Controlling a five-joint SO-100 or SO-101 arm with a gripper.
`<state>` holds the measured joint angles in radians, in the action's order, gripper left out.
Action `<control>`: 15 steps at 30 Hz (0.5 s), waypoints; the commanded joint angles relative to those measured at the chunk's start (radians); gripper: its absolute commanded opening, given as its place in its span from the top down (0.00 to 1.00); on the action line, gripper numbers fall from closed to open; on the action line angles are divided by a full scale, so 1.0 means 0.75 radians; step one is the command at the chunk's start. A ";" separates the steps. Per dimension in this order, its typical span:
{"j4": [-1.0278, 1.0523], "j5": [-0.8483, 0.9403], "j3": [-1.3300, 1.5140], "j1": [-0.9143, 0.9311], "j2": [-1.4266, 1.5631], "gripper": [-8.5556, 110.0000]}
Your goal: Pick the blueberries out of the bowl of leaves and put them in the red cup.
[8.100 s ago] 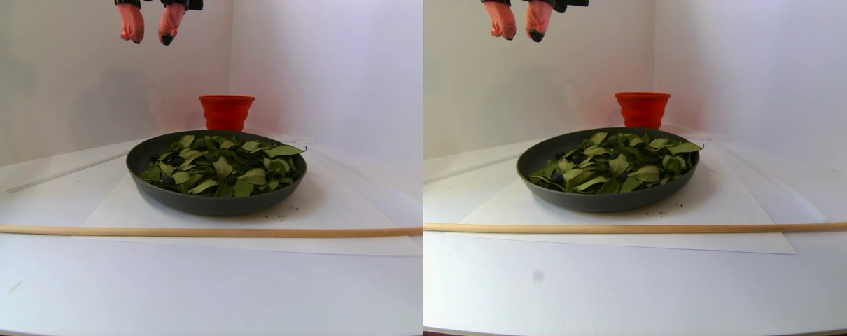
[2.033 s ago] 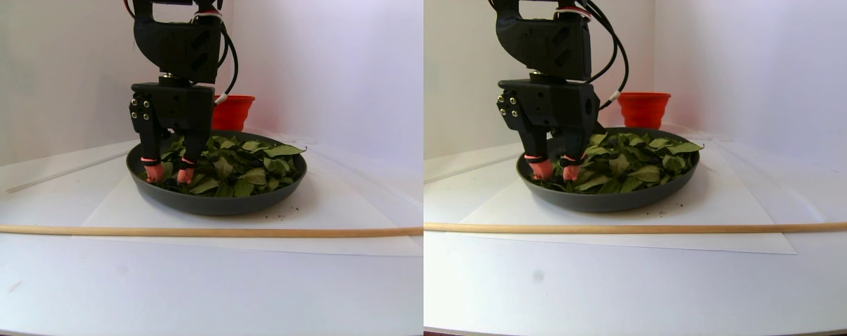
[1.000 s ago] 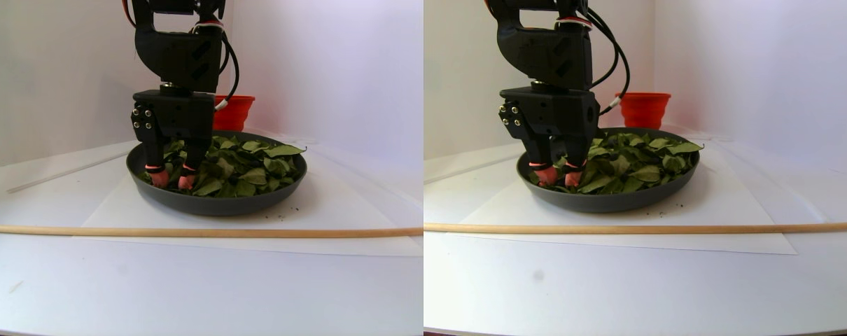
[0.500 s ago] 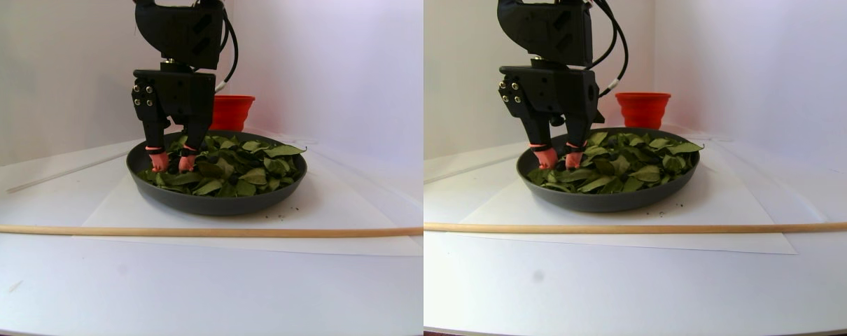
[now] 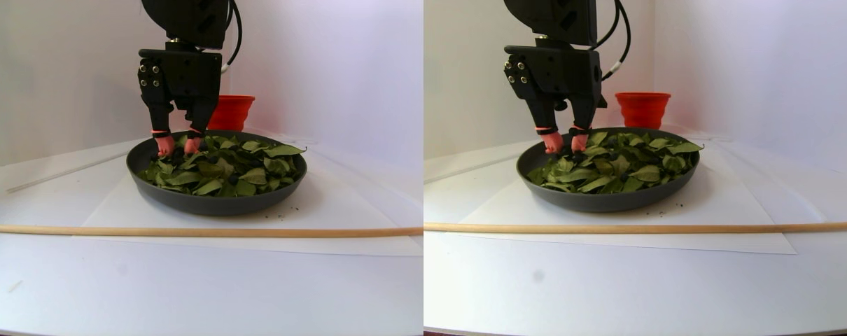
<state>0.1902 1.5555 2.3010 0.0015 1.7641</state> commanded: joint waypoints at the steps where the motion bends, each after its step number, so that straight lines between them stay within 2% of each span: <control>1: 0.018 0.016 -0.018 0.012 0.133 0.84; 15: 0.047 0.102 -0.039 0.067 0.284 0.84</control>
<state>0.2240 1.6199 2.3010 0.0399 1.8822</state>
